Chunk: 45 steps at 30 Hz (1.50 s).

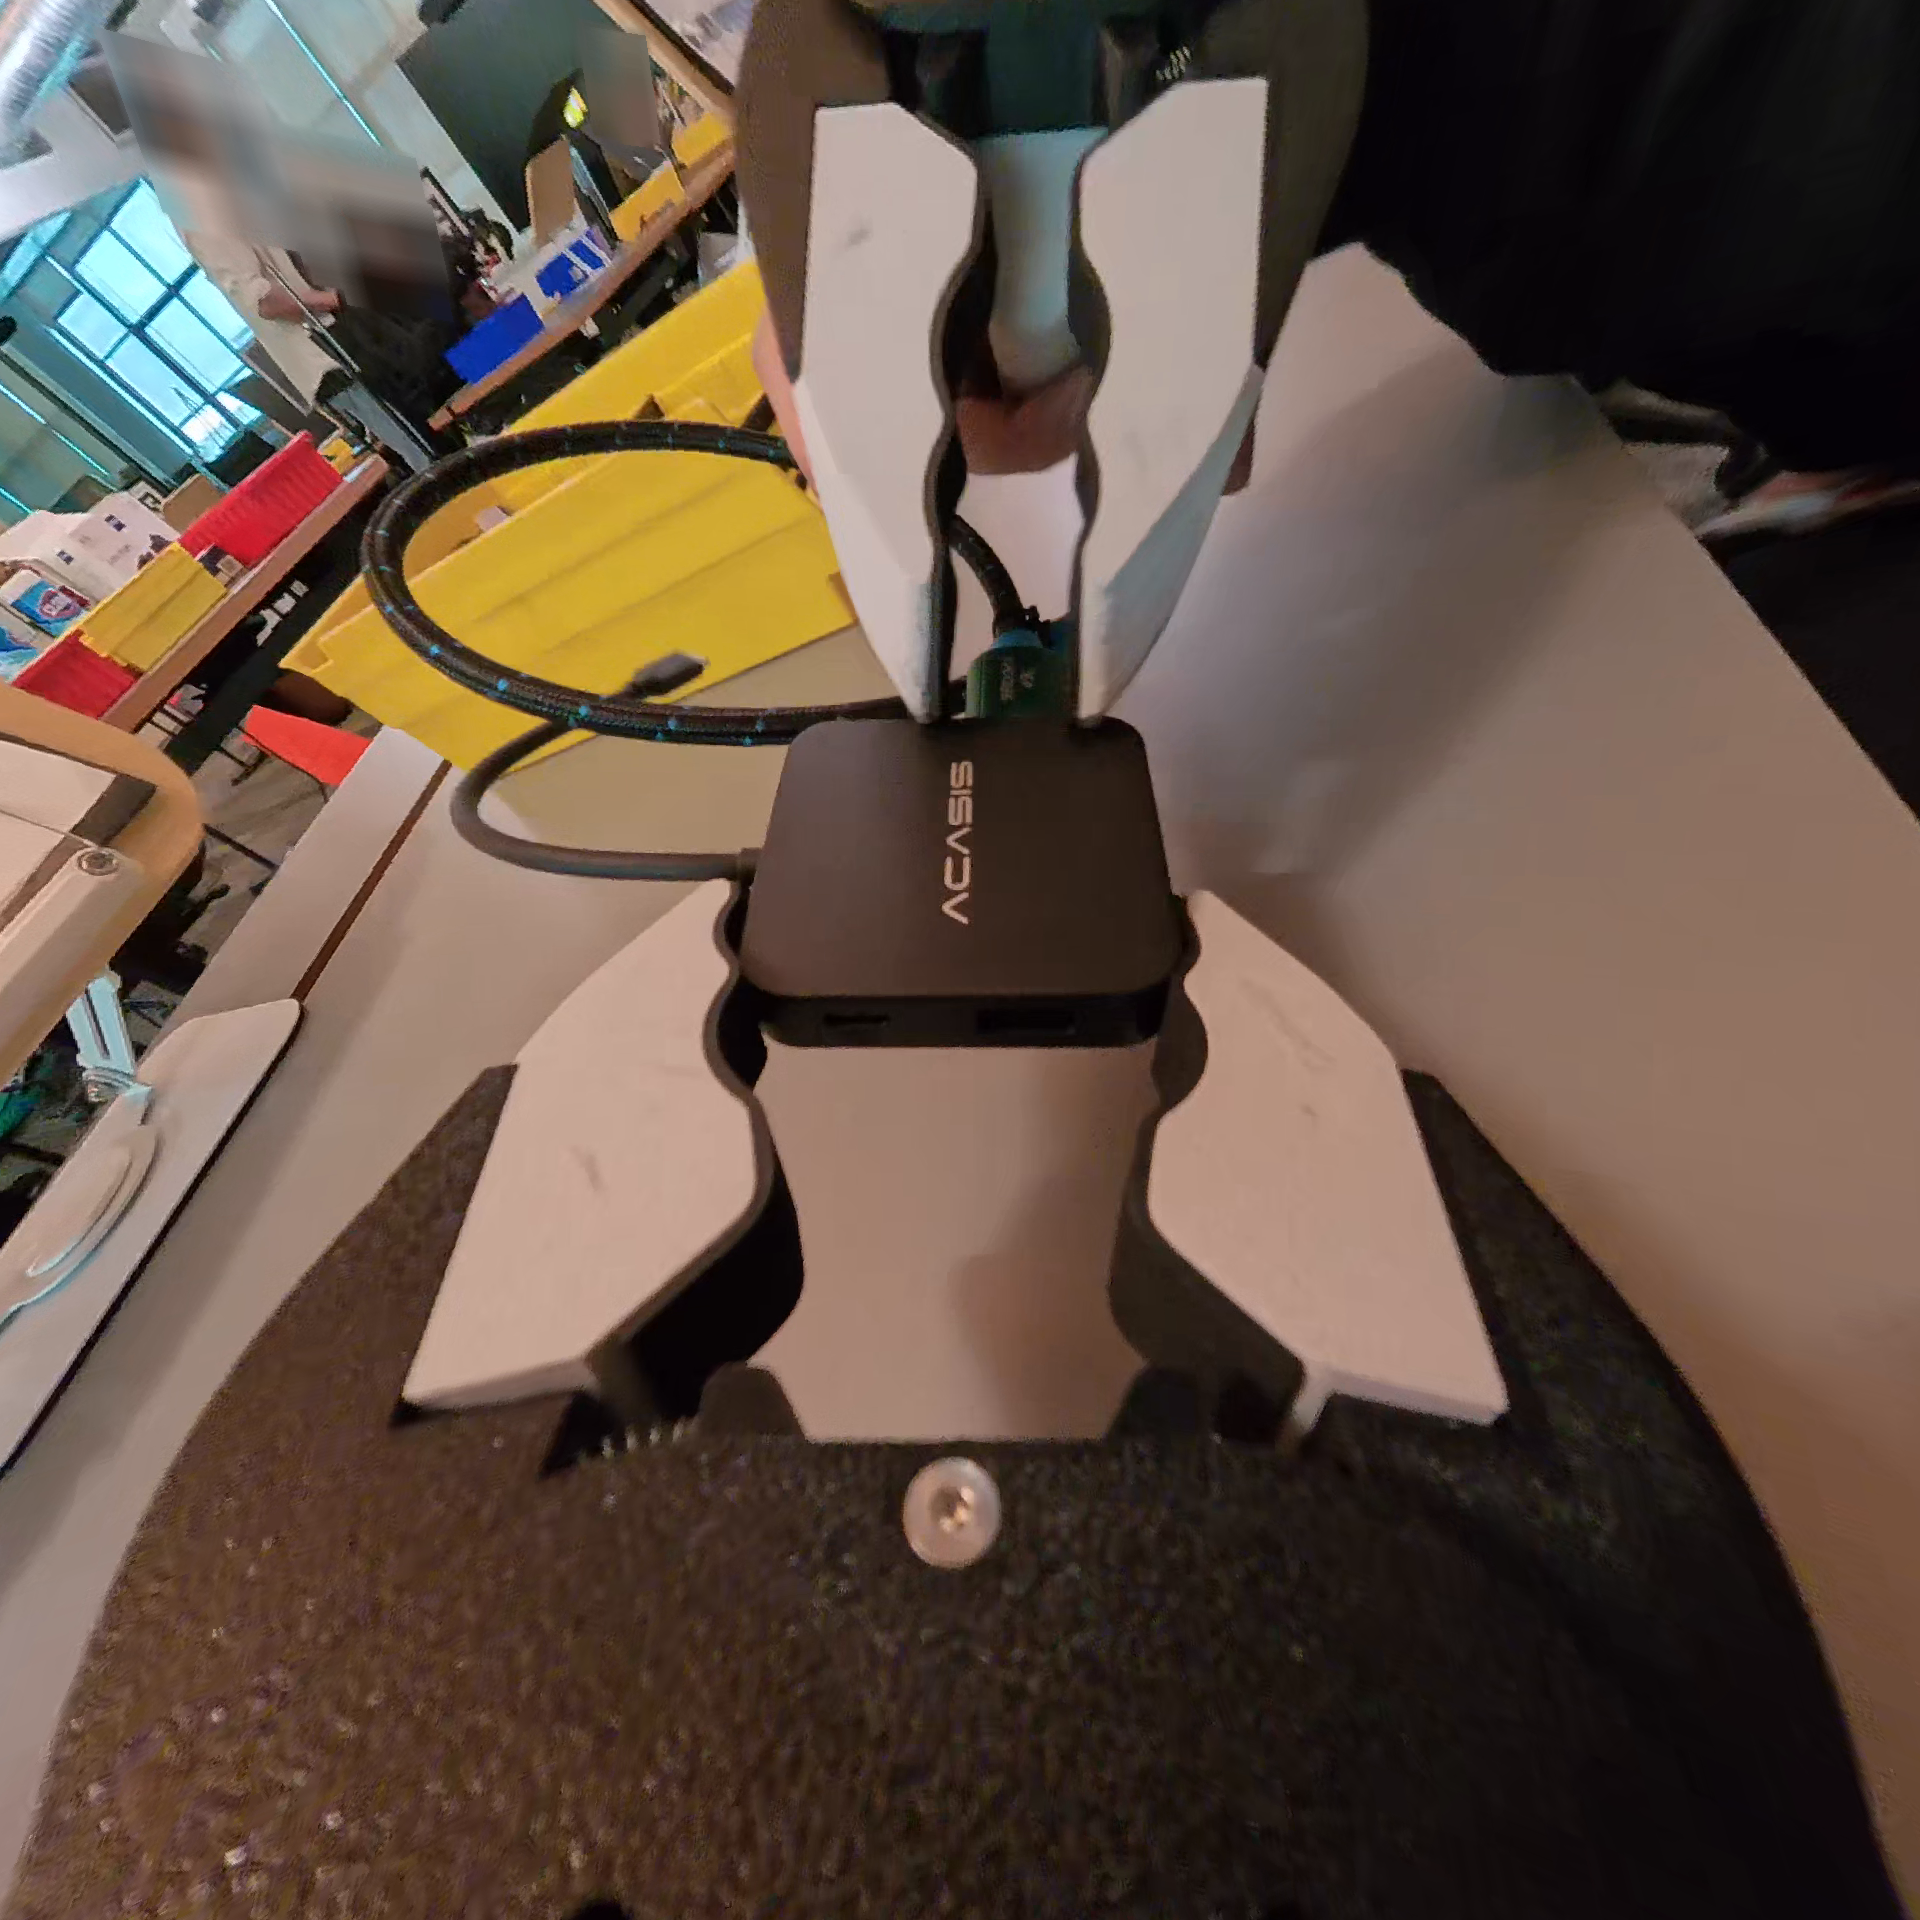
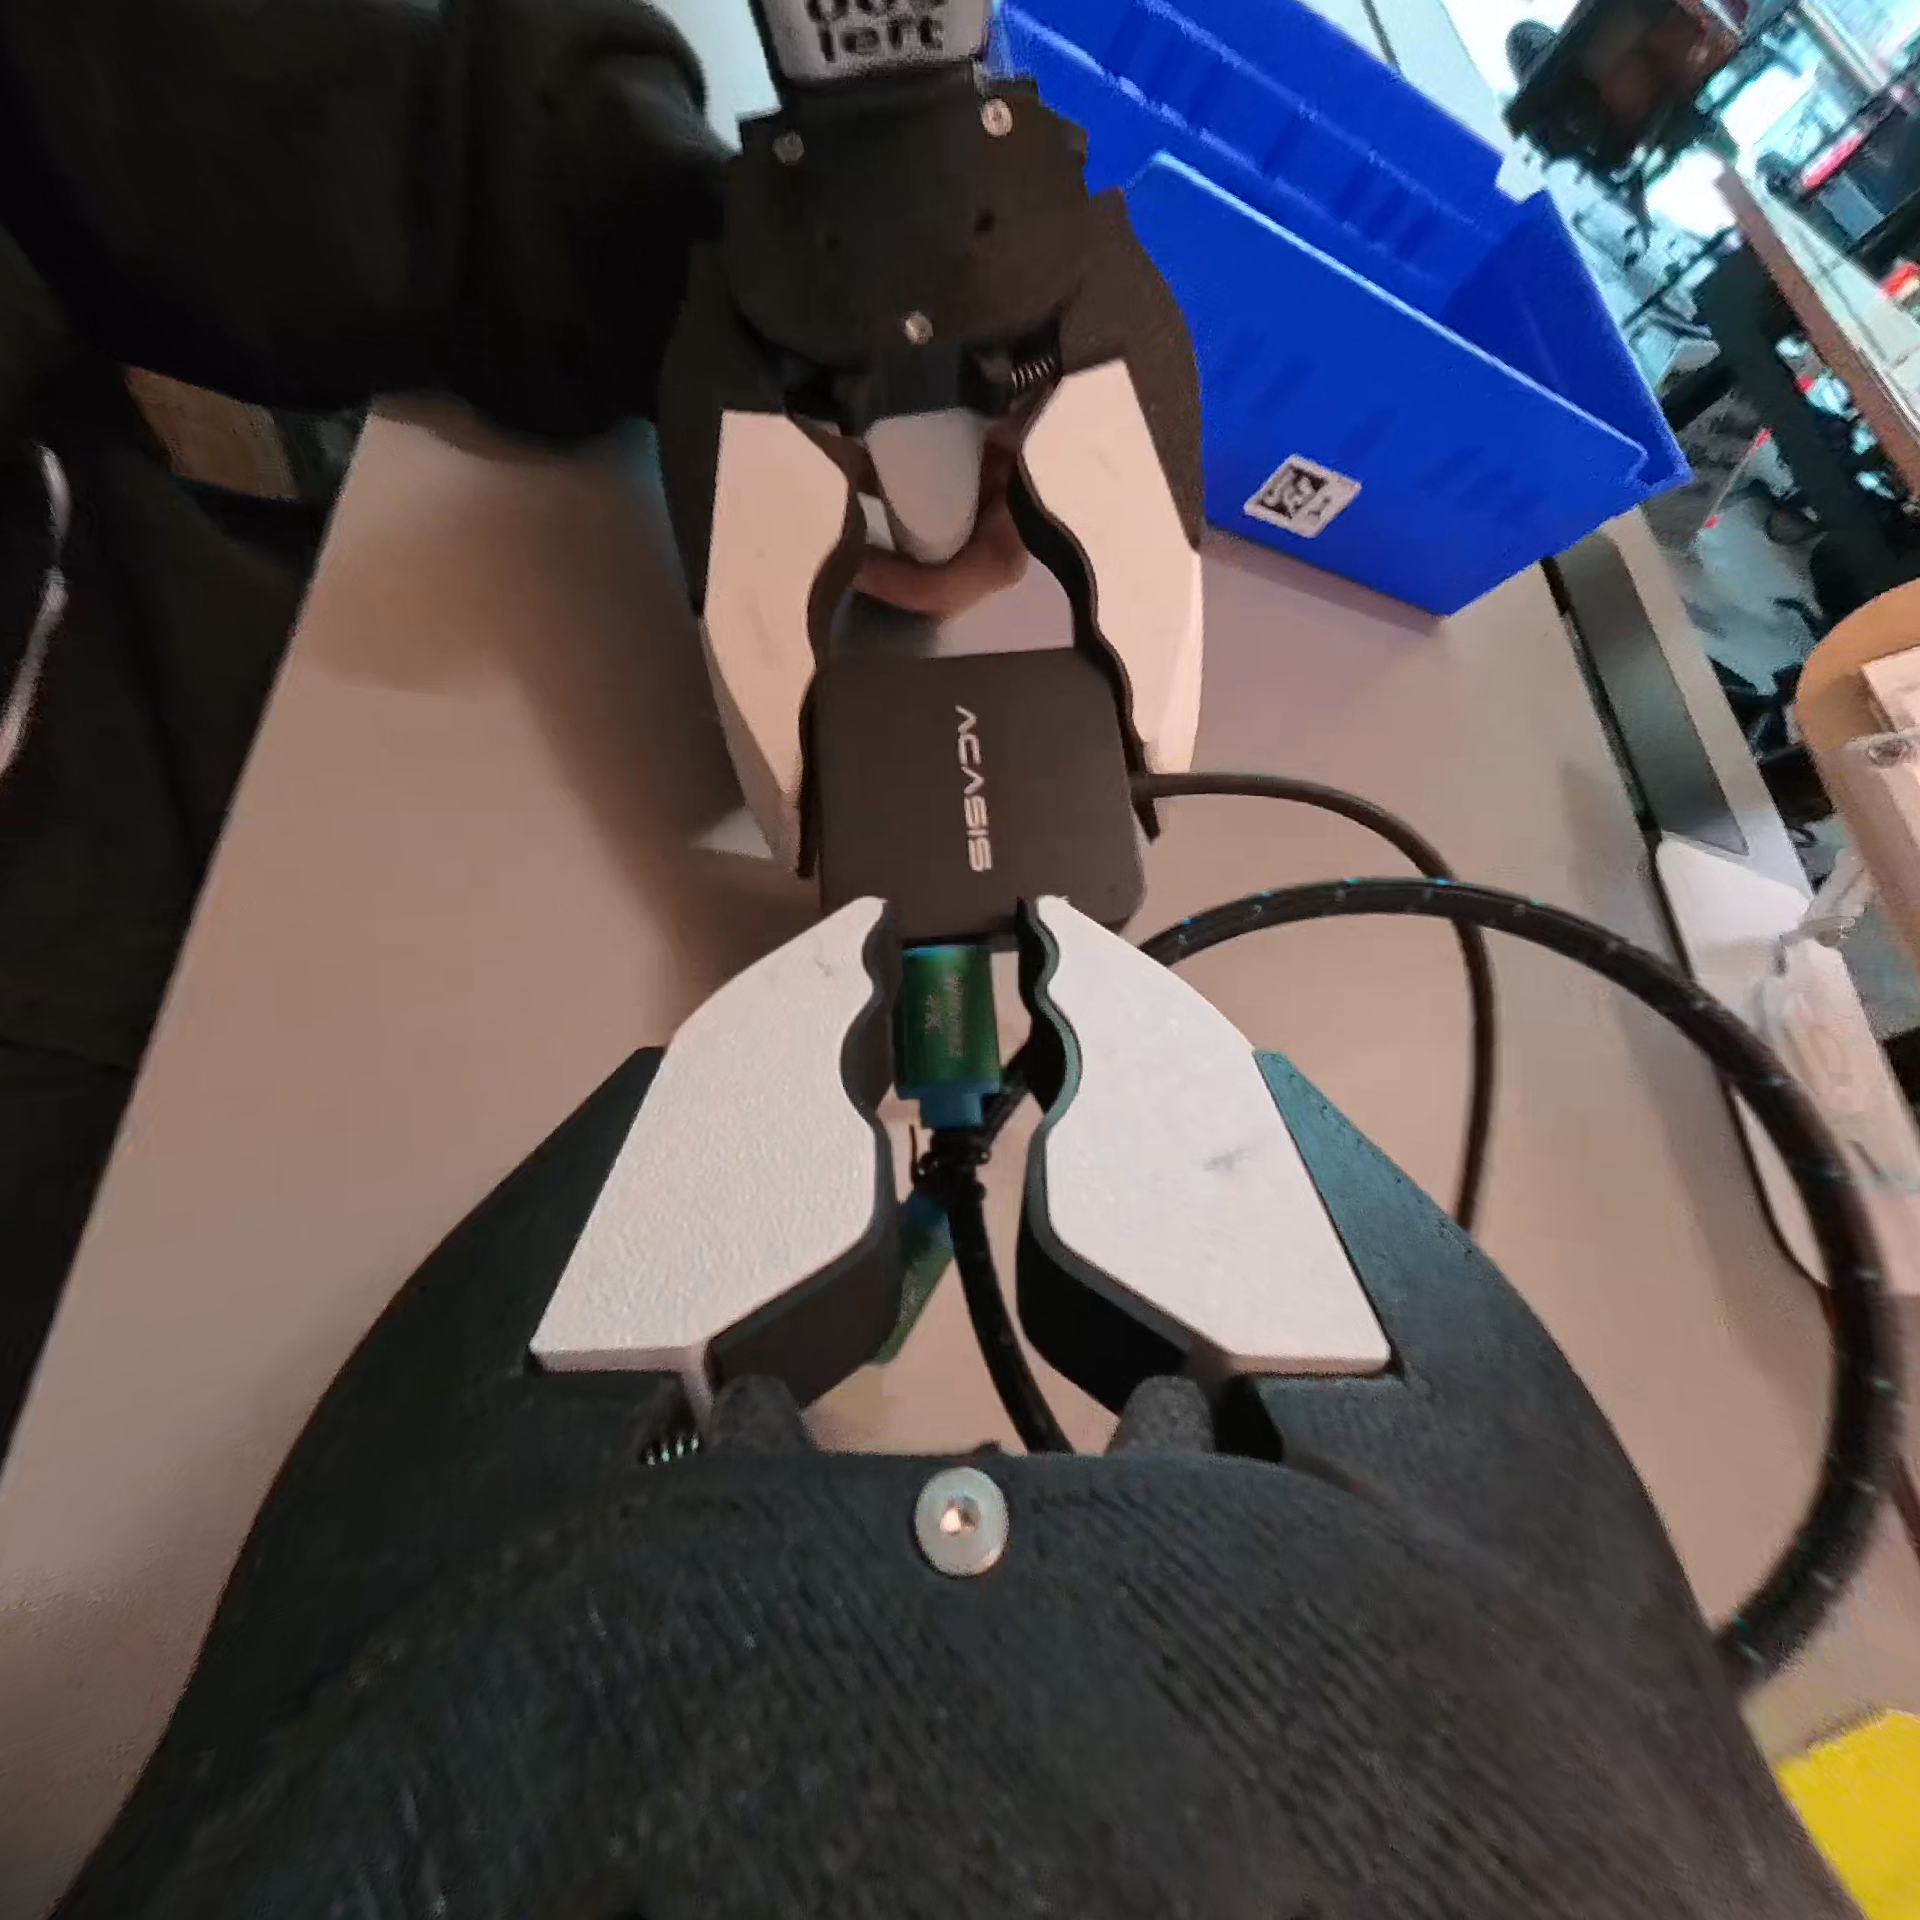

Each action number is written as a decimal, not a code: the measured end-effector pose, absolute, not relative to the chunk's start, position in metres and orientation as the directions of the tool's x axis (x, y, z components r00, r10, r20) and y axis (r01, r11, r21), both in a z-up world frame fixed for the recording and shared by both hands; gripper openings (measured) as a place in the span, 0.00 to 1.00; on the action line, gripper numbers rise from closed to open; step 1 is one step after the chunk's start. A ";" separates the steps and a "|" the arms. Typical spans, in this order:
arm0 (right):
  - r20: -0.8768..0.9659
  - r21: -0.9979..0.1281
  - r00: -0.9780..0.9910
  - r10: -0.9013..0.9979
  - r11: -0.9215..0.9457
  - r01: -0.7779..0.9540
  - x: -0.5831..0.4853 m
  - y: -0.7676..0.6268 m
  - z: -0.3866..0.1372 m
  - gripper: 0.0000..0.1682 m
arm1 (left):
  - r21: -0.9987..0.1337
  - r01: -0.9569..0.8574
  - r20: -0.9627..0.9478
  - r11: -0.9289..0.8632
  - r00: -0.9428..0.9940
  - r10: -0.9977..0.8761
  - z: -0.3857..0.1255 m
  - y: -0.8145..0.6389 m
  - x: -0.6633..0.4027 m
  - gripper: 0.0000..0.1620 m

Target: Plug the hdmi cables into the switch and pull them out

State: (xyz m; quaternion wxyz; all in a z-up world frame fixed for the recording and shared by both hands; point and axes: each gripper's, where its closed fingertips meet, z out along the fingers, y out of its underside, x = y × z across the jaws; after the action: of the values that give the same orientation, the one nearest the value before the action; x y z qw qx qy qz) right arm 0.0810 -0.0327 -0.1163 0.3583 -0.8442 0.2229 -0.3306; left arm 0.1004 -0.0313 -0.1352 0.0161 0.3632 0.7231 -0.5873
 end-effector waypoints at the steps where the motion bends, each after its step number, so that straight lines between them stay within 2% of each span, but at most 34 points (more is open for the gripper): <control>1: 0.401 -0.744 0.676 -0.618 -0.651 -0.153 0.081 -0.036 -0.118 0.14 | -0.832 0.553 -0.456 0.051 -0.733 0.505 -0.137 -0.032 0.101 0.46; 3: 0.347 -0.727 0.712 -0.610 -0.655 -0.207 0.073 -0.038 -0.128 0.14 | -0.835 0.549 -0.453 0.045 -0.731 0.511 -0.136 -0.031 0.100 0.46; 9: 0.405 -0.713 0.712 -0.574 -0.685 -0.147 0.077 -0.036 -0.129 0.12 | -0.850 0.526 -0.433 0.035 -0.735 0.521 -0.134 -0.030 0.098 0.45; 14: 0.376 -0.728 0.712 -0.593 -0.665 -0.169 0.082 -0.037 -0.139 0.12 | -0.851 0.522 -0.420 0.059 -0.743 0.522 -0.137 -0.031 0.101 0.45; 21: 0.393 -0.673 0.729 -0.561 -0.715 -0.187 0.084 -0.039 -0.153 0.13 | -0.832 0.544 -0.415 0.108 -0.740 0.529 -0.144 -0.032 0.102 0.45; 25: 0.480 -0.533 0.717 -0.506 -0.817 -0.220 0.082 -0.043 -0.156 0.13 | -0.814 0.567 -0.428 0.126 -0.732 0.531 -0.147 -0.032 0.102 0.45; 30: 0.507 -0.442 0.730 -0.458 -0.866 -0.236 0.071 -0.046 -0.138 0.13 | -0.828 0.554 -0.434 0.085 -0.730 0.529 -0.133 -0.030 0.094 0.45; 32: 0.568 -0.044 0.723 -0.393 -0.892 -0.451 0.051 -0.119 -0.146 0.13 | -0.852 0.517 -0.425 0.080 -0.773 0.470 -0.116 -0.022 0.116 0.45; 33: 0.562 -0.094 0.721 -0.406 -0.897 -0.433 0.046 -0.121 -0.141 0.12 | -0.892 0.450 -0.394 0.045 -0.822 0.412 -0.096 -0.017 0.132 0.45; 34: 0.507 -0.314 0.724 -0.468 -0.882 -0.350 0.048 -0.090 -0.125 0.12 | -0.929 0.370 -0.347 -0.015 -0.858 0.378 -0.073 -0.012 0.142 0.45; 35: 0.515 -0.424 0.696 -0.499 -0.855 -0.299 0.055 -0.070 -0.102 0.12 | -0.944 0.320 -0.326 -0.076 -0.876 0.356 -0.053 -0.009 0.145 0.45; 37: 0.649 -0.319 0.629 -0.428 -0.904 -0.286 0.064 -0.074 -0.068 0.12 | -0.934 0.343 -0.356 -0.098 -0.884 0.301 -0.038 -0.008 0.148 0.45; 39: 0.711 -0.268 0.575 -0.405 -0.912 -0.312 0.068 -0.087 -0.040 0.13 | -0.916 0.389 -0.399 -0.094 -0.870 0.288 -0.040 -0.006 0.144 0.45; 43: 0.808 -0.170 0.400 -0.433 -0.821 -0.546 0.055 -0.177 0.007 0.10 | -0.945 0.303 -0.326 -0.121 -0.893 0.311 -0.046 -0.004 0.147 0.45; 45: 0.824 -0.187 0.312 -0.474 -0.746 -0.639 0.043 -0.223 0.019 0.09 | -0.953 0.283 -0.303 -0.109 -0.901 0.311 -0.053 -0.005 0.153 0.45</control>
State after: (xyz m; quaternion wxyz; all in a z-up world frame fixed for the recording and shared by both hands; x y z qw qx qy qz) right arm 0.0430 -0.2232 0.0185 -0.0875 -0.8051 0.3456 -0.4741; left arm 0.1533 -0.0050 -0.0527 -0.0099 0.2226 0.6675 -0.7105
